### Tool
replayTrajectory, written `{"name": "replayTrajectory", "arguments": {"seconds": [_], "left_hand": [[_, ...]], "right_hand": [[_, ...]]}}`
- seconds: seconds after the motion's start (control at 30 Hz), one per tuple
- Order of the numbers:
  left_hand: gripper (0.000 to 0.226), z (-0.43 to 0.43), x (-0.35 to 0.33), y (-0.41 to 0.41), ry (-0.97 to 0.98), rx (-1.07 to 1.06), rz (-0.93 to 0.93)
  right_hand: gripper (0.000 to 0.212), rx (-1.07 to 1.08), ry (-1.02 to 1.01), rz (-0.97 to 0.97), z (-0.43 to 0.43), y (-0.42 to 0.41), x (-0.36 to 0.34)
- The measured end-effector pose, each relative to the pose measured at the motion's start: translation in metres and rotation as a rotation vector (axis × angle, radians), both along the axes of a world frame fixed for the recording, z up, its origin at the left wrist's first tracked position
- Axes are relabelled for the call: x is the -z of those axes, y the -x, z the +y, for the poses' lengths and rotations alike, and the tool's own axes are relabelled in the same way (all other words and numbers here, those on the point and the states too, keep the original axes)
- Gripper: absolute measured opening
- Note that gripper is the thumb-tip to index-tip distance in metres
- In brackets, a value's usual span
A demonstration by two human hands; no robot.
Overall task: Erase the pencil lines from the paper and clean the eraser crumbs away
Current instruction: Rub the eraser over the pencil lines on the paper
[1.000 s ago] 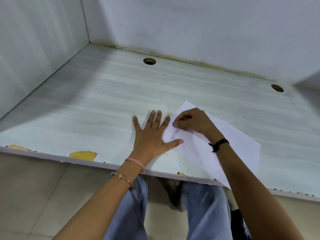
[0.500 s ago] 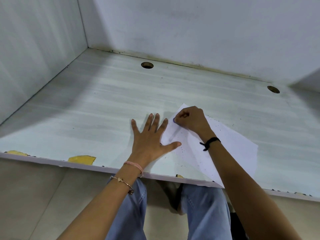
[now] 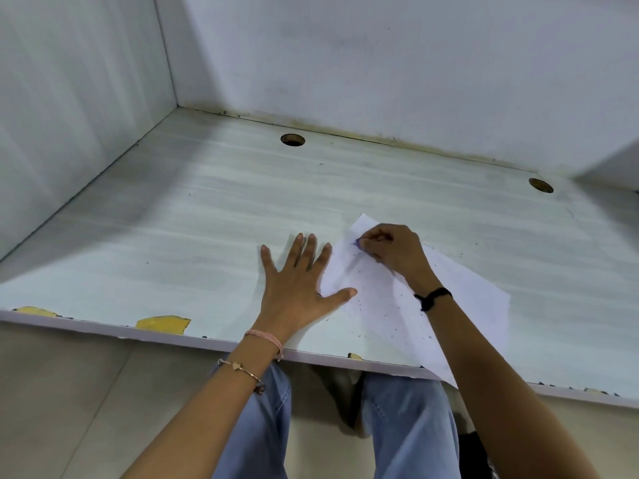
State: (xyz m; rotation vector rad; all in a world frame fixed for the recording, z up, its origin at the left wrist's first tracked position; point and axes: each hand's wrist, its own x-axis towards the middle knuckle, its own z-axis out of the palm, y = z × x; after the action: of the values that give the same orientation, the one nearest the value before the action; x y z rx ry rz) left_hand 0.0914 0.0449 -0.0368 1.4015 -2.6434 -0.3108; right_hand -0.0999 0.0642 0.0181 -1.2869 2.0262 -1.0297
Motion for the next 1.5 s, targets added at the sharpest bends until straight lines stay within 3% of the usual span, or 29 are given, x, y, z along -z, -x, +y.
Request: {"name": "replayTrajectory", "arguments": {"seconds": [0.17,0.27,0.5,0.73,0.87,1.07,1.2,1.4,1.5], "left_hand": [[0.088,0.005,0.000,-0.003,0.142,0.022,0.012],[0.085,0.004,-0.001,-0.002,0.089,0.016,0.066],[0.087,-0.010,-0.005,0.018,-0.056,0.068,-0.005],[0.109,-0.019,-0.003,0.029,-0.021,0.086,-0.022],[0.108,-0.020,-0.001,0.029,-0.011,0.090,-0.033],[0.106,-0.021,0.001,0.028,-0.020,0.093,-0.006],[0.106,-0.021,0.003,0.030,0.009,0.092,0.000],[0.107,-0.022,0.003,0.029,-0.017,0.091,0.009],[0.107,-0.022,0.005,0.031,0.006,0.094,0.002]], "right_hand": [[0.009,-0.011,0.035,-0.135,0.023,0.014,0.009],[0.006,-0.067,0.041,-0.051,0.024,0.011,0.012],[0.012,-0.114,0.065,0.067,0.033,0.008,0.017],[0.010,-0.179,-0.004,0.103,0.029,0.005,0.005],[0.007,-0.305,-0.054,0.134,0.024,-0.012,0.003],[0.010,-0.044,0.021,0.202,-0.003,0.014,0.000],[0.011,-0.268,-0.055,0.230,0.010,-0.011,0.000],[0.009,-0.064,-0.023,0.275,-0.017,0.005,-0.004],[0.009,-0.235,-0.114,0.256,-0.004,-0.012,-0.010]]}}
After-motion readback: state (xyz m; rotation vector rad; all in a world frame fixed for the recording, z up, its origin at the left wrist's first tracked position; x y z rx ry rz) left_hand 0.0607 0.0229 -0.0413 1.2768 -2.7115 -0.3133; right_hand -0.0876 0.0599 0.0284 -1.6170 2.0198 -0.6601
